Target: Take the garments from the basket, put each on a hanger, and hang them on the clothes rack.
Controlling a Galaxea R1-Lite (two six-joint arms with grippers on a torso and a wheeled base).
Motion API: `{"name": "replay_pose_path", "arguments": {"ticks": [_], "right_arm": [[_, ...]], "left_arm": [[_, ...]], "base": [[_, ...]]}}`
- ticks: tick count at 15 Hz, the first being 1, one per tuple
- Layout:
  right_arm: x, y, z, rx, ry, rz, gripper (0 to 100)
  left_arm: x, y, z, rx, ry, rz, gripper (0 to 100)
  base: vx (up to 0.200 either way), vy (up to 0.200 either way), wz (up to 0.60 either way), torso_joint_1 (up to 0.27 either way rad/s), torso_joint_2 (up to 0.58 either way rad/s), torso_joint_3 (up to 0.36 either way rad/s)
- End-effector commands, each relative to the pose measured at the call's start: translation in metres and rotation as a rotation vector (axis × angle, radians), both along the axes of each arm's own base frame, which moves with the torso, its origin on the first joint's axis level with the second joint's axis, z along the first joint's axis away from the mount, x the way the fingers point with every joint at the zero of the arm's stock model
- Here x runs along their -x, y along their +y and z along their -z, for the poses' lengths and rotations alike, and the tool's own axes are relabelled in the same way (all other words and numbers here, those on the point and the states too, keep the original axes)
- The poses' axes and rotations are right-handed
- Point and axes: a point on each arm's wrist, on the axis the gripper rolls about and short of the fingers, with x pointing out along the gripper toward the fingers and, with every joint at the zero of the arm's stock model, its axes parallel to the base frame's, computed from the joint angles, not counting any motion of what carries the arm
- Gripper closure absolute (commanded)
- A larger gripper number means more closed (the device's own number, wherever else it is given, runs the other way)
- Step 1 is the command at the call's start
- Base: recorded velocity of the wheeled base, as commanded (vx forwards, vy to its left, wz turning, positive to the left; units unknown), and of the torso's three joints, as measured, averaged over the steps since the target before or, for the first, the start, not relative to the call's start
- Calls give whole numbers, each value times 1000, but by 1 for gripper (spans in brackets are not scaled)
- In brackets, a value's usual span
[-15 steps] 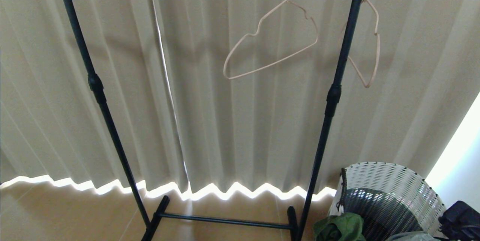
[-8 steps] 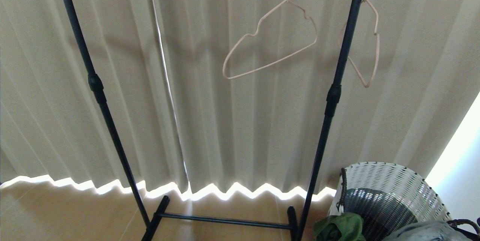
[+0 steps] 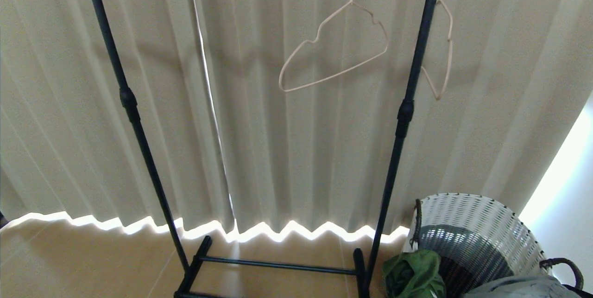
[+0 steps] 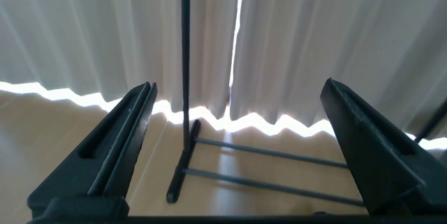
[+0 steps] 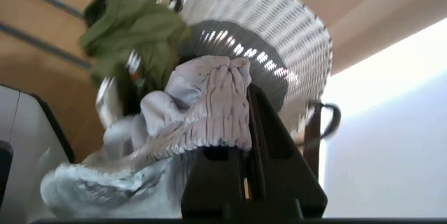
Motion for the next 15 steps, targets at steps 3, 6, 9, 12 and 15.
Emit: {"name": "replay_pose_path", "arguments": {"ticks": [3, 6, 9, 12, 15], "right_arm": [[3, 0, -1, -1, -28, 0, 100], [6, 0, -1, -3, -45, 0, 100], [5, 0, -2, -3, -47, 0, 100], [5, 0, -2, -3, -48, 0, 100], [5, 0, -2, -3, -47, 0, 100]], "left_arm": [[0, 0, 0, 0, 1, -3, 0], [0, 0, 0, 0, 1, -3, 0], [0, 0, 0, 3, 0, -3, 0], [0, 0, 0, 2, 0, -1, 0], [0, 0, 0, 3, 0, -1, 0]], "base": [[-200, 0, 0, -1, 2, 6], [-200, 0, 0, 4, 2, 2], [-133, 0, 0, 0, 2, 3], [0, 0, 0, 0, 0, 0], [0, 0, 0, 0, 0, 0]]}}
